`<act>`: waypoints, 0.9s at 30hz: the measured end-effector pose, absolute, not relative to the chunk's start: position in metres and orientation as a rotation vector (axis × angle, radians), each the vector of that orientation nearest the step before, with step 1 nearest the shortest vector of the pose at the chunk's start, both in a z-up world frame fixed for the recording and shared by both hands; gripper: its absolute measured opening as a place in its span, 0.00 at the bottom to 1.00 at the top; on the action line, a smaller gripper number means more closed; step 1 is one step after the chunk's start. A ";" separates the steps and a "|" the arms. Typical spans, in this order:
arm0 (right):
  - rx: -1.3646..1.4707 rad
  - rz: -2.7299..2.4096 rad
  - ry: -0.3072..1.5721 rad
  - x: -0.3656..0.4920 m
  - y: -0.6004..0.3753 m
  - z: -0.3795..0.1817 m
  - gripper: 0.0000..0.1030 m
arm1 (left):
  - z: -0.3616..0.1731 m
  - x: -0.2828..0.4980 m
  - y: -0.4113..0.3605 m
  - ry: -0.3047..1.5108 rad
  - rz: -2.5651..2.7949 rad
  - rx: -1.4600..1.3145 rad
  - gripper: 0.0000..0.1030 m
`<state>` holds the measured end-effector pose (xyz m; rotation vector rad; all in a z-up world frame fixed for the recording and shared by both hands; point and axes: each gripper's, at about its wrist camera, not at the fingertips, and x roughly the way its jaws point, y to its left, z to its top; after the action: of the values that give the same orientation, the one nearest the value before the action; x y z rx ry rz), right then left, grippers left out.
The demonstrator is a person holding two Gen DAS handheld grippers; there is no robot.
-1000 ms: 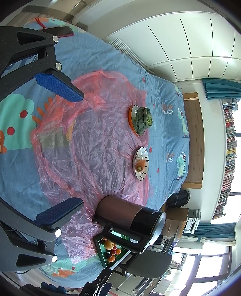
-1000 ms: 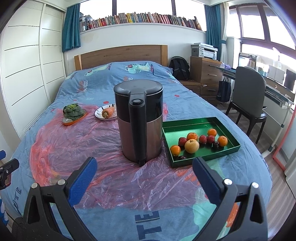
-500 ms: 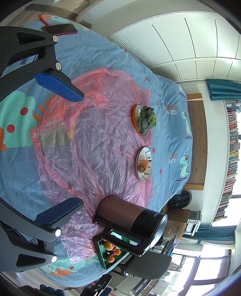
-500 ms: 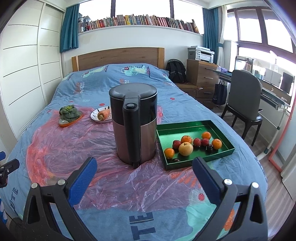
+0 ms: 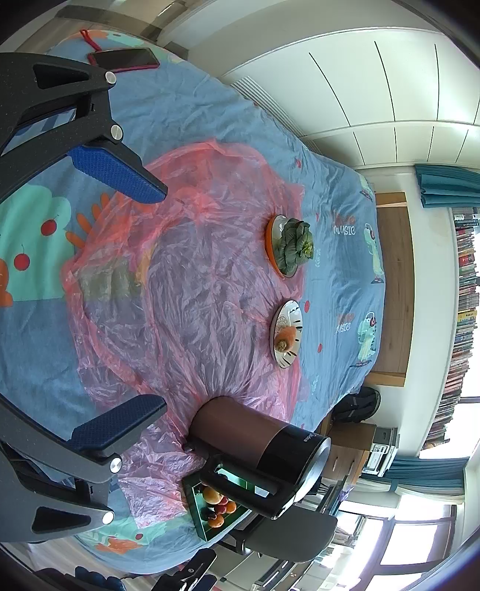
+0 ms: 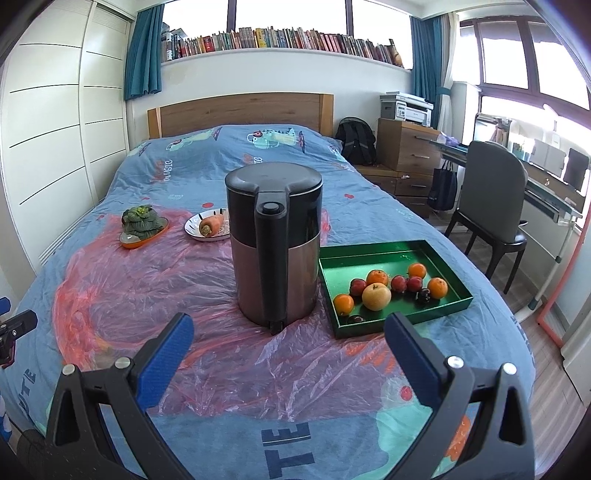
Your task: Organize fruits
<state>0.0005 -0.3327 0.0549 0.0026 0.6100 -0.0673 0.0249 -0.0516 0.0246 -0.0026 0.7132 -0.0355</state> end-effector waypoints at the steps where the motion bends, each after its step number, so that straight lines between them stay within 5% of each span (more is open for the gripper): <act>1: 0.003 -0.068 0.611 0.001 -0.333 0.055 1.00 | 0.024 0.025 -0.052 0.714 -0.036 -0.002 0.99; 27: 0.007 -0.082 0.628 -0.002 -0.340 0.048 1.00 | 0.021 0.020 -0.061 0.705 -0.053 0.026 0.99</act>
<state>-0.0015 -0.3402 0.0478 0.0067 0.6282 -0.0818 0.0198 -0.0612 0.0206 0.0263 0.7050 -0.0532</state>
